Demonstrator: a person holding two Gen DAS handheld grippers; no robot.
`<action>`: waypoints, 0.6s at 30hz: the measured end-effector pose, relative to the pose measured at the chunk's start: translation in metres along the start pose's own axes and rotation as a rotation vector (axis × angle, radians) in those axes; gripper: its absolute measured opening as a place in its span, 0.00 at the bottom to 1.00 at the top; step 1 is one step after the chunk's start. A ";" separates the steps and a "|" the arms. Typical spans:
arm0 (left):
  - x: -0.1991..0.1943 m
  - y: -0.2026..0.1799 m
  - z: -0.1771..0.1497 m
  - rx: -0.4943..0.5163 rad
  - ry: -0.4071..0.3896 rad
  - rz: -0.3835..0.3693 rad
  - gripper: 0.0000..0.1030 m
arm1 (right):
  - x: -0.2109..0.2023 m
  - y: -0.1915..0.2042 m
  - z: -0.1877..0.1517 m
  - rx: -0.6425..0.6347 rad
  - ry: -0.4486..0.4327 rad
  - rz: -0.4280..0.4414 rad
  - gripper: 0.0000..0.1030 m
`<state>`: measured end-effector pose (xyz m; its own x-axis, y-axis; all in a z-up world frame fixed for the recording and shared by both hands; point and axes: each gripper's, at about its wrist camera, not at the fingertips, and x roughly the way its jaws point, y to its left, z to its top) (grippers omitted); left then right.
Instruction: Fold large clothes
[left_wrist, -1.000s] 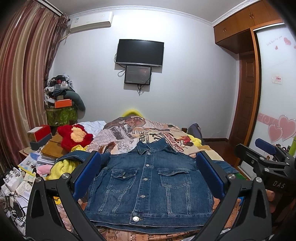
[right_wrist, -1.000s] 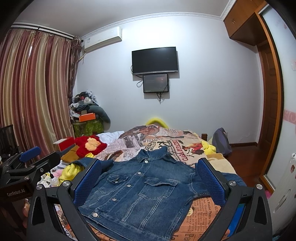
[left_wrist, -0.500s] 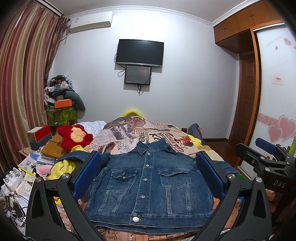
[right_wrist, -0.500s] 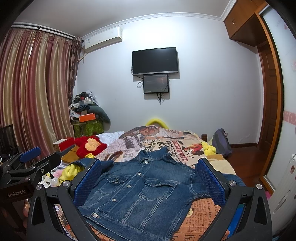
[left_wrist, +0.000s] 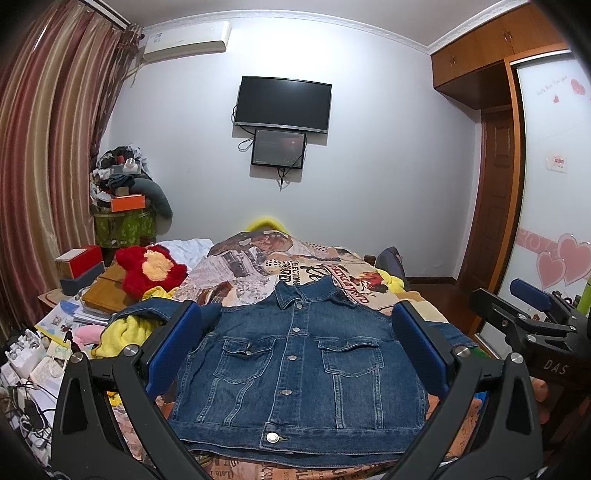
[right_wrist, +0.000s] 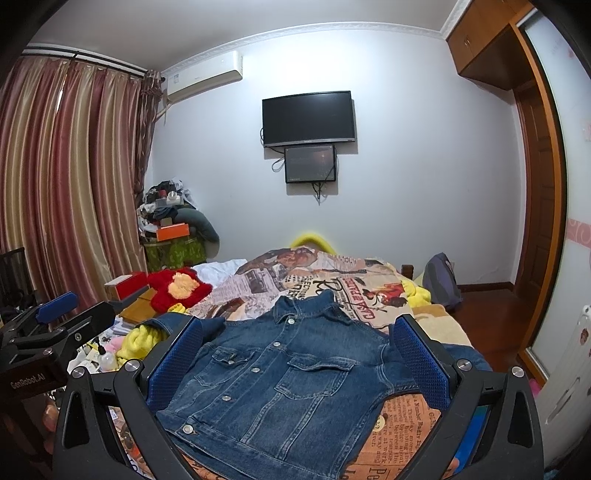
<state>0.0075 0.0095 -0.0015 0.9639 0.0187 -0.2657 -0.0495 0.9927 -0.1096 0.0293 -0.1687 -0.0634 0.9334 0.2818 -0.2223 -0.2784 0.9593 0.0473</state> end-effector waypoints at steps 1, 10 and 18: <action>0.001 0.001 0.000 -0.002 0.001 -0.001 1.00 | -0.003 -0.002 0.002 -0.002 -0.003 0.001 1.00; 0.014 0.006 0.000 -0.013 0.011 0.003 1.00 | 0.017 -0.014 0.007 0.011 0.028 -0.008 1.00; 0.063 0.024 -0.002 -0.053 0.069 0.043 1.00 | 0.061 -0.021 0.016 -0.005 0.050 -0.012 1.00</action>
<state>0.0666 0.0346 -0.0232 0.9403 0.0516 -0.3363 -0.1064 0.9834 -0.1467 0.0955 -0.1714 -0.0620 0.9241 0.2691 -0.2713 -0.2686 0.9624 0.0400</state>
